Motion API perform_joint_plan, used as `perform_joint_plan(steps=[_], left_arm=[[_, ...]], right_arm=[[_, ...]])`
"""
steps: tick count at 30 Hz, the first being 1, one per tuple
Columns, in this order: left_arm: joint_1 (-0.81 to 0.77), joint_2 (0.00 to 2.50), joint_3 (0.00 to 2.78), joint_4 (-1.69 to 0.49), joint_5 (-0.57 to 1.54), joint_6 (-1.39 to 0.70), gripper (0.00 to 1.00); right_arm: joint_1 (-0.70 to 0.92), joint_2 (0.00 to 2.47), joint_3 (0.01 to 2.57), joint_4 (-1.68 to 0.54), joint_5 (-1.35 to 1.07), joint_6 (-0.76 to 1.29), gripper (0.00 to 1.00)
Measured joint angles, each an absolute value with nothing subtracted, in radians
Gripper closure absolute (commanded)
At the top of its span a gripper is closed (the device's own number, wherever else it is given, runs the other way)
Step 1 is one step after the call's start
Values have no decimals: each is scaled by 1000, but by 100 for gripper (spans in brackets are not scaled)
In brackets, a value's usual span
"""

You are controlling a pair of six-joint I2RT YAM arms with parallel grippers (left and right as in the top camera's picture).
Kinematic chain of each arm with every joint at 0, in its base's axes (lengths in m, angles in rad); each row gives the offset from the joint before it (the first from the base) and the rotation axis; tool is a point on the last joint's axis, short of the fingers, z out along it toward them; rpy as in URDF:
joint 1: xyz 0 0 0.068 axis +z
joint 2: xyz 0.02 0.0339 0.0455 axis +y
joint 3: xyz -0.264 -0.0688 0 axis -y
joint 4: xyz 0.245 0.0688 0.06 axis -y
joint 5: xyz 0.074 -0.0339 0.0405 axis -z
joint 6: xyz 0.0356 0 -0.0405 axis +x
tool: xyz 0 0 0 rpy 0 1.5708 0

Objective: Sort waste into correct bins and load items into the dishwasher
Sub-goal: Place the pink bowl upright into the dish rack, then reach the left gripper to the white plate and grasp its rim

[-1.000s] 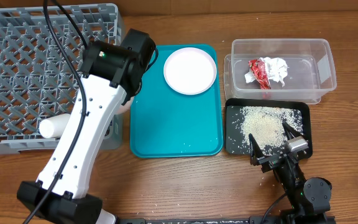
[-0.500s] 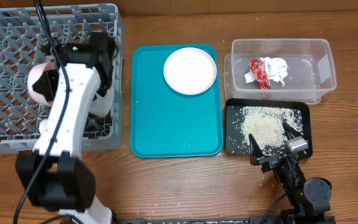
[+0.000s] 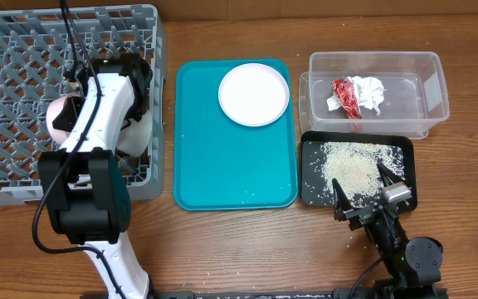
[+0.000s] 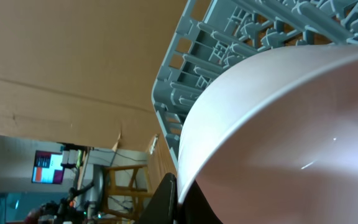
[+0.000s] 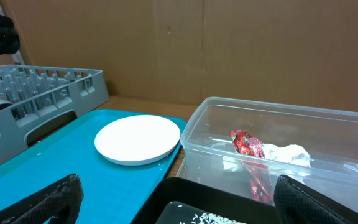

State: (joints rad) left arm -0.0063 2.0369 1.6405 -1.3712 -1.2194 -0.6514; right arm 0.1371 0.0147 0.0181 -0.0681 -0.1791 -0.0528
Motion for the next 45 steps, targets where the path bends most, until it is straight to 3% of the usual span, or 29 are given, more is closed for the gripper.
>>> perform_joint_plan(steps=[7, 11, 15, 22, 25, 29, 36, 45], left_arm=[[-84, 2039, 1641, -1406, -1220, -651, 94], [-112, 2049, 1641, -1430, -1194, -652, 68], [-134, 2062, 1645, -1475, -1095, -649, 49], [-201, 2072, 1847, -1628, -858, -648, 48], [-257, 2070, 1998, -1601, -733, -624, 30], [-353, 2038, 2151, -1422, -480, -552, 18], [-458, 2031, 2173, -1187, -183, -449, 29], [-394, 2313, 2154, -1073, -24, -442, 44]], right_arm=[[137, 15, 18, -68, -179, -52, 0], [137, 15, 18, -68, -179, -52, 0], [137, 15, 18, -68, -179, -52, 0], [137, 15, 18, -68, -179, -53, 0], [137, 15, 18, -68, -179, -52, 0], [137, 15, 18, -68, -179, -52, 0], [137, 15, 18, -68, -179, -53, 0], [137, 15, 18, -68, -179, -53, 0]])
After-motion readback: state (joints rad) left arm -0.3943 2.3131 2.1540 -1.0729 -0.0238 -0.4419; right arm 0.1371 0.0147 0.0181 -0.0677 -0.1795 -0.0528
